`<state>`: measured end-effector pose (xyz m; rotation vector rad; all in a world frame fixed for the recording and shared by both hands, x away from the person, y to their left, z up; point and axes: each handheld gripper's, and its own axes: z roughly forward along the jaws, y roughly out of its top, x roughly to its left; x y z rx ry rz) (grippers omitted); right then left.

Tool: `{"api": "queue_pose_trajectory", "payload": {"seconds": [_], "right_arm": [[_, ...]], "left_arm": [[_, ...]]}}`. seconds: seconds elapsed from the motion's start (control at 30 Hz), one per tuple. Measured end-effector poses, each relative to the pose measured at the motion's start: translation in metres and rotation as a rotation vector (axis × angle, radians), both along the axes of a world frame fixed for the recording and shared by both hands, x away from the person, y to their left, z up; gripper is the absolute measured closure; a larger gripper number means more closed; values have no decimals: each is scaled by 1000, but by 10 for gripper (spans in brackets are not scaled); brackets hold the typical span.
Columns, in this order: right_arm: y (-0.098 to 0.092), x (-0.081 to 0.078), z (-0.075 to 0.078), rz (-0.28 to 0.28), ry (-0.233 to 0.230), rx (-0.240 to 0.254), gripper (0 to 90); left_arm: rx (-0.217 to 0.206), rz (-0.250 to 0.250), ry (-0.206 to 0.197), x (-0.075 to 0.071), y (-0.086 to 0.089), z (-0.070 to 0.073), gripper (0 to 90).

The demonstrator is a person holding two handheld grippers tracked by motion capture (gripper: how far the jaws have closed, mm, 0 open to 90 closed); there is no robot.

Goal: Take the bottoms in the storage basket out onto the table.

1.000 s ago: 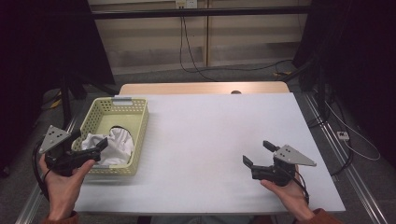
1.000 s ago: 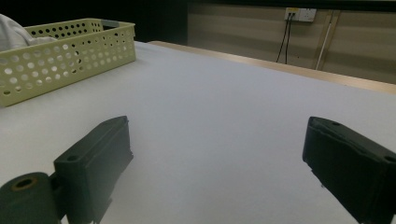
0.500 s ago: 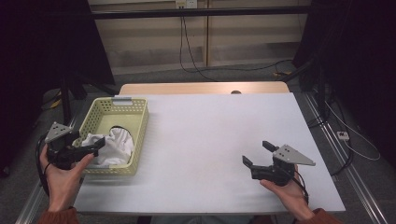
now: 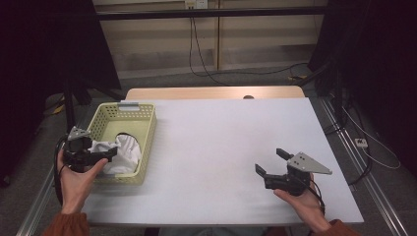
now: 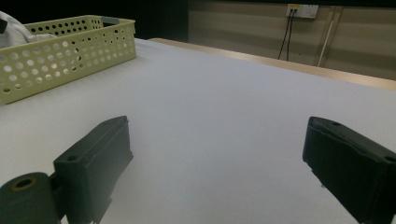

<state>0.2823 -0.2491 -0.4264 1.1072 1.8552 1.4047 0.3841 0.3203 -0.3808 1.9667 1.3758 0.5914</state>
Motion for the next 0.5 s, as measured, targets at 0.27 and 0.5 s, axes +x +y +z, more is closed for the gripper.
{"api": "queue_pose_trajectory", "payload": {"seconds": [0.27, 0.5], "right_arm": [[0, 0, 0, 1, 1, 3, 72], [1, 0, 0, -3, 1, 4, 72]], "left_arm": [[30, 2, 119, 16, -3, -13, 101], [42, 26, 205, 27, -3, -17, 153]]}}
